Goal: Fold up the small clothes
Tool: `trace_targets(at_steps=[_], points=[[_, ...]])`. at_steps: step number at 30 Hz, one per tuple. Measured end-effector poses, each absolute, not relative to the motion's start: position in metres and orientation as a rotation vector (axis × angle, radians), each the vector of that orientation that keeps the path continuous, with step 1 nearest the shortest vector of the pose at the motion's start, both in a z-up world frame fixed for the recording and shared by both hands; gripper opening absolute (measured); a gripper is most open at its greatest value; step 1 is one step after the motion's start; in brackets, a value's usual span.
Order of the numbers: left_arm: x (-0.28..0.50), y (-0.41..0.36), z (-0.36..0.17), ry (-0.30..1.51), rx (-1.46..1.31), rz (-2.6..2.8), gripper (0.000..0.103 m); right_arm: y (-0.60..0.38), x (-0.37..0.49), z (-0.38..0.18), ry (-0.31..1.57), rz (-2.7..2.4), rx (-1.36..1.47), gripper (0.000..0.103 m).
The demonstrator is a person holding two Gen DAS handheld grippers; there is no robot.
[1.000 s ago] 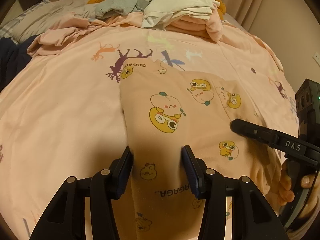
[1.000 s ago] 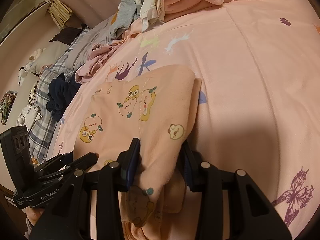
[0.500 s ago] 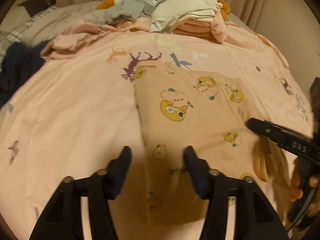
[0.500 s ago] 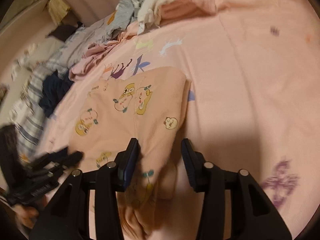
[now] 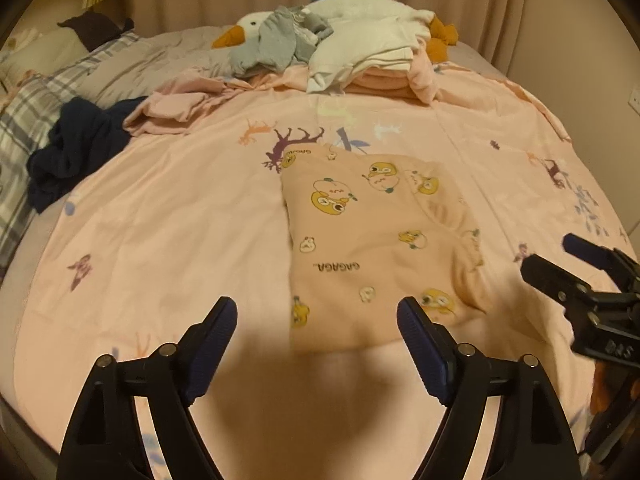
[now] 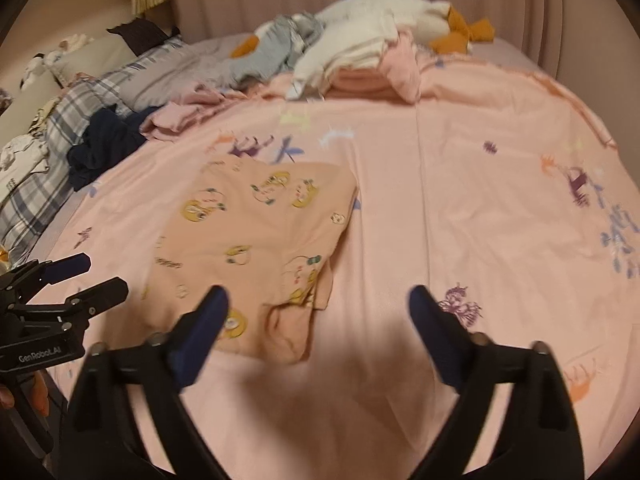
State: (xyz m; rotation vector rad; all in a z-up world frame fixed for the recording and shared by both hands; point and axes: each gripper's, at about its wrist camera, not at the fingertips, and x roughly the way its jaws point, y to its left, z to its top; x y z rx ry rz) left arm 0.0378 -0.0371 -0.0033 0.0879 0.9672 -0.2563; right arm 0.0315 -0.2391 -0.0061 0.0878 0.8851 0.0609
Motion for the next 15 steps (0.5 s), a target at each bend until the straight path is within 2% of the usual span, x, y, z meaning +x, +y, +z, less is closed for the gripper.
trace_targets(at_steps=[3, 15], points=[[0.023, -0.039, 0.007, 0.965, 0.118, -0.215, 0.091, -0.233, 0.014, 0.008, 0.86, 0.049, 0.073, 0.103], [-0.019, -0.039, 0.037, 0.873, 0.161, -0.149, 0.092, -0.215, -0.021, 0.024, 0.868, 0.101, 0.08, 0.103]])
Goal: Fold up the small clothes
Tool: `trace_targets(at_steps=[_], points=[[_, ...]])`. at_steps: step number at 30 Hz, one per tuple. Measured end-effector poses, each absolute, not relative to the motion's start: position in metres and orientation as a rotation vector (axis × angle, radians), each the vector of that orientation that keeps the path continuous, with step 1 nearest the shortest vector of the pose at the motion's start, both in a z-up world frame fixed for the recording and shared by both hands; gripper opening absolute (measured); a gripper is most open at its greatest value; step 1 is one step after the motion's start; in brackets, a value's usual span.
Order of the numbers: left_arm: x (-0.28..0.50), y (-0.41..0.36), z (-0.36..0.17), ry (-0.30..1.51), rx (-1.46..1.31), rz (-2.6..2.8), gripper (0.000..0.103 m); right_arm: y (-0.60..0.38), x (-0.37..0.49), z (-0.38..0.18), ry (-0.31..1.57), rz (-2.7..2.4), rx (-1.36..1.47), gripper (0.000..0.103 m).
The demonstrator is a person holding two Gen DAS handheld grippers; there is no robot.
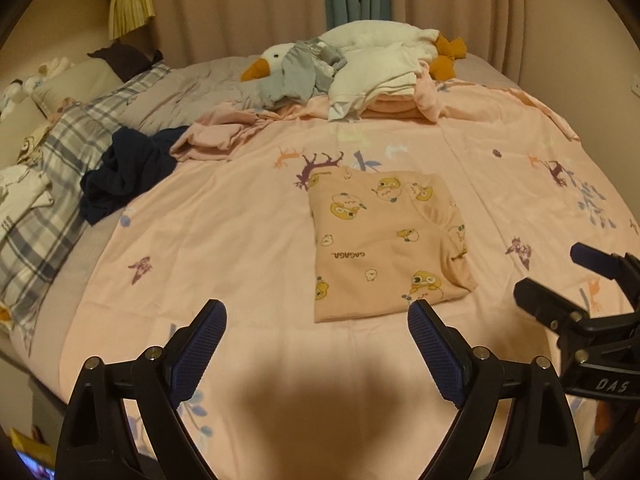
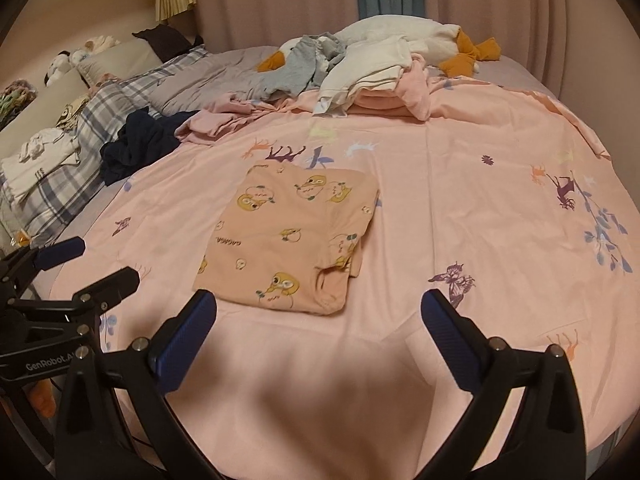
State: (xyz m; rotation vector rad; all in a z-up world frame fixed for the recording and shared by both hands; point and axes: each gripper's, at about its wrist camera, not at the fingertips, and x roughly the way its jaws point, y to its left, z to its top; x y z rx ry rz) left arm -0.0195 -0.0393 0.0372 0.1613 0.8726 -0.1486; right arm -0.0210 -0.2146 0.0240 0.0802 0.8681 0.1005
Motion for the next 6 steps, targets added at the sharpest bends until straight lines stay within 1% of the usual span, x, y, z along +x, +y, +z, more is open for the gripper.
trace_targets(at_steps=[6], points=[[-0.0197, -0.0404, 0.0355, 0.892, 0.153, -0.136, 0.092, -0.2135, -0.0241, 0.0215, 0.879, 0.107, 0.088, 0.103]])
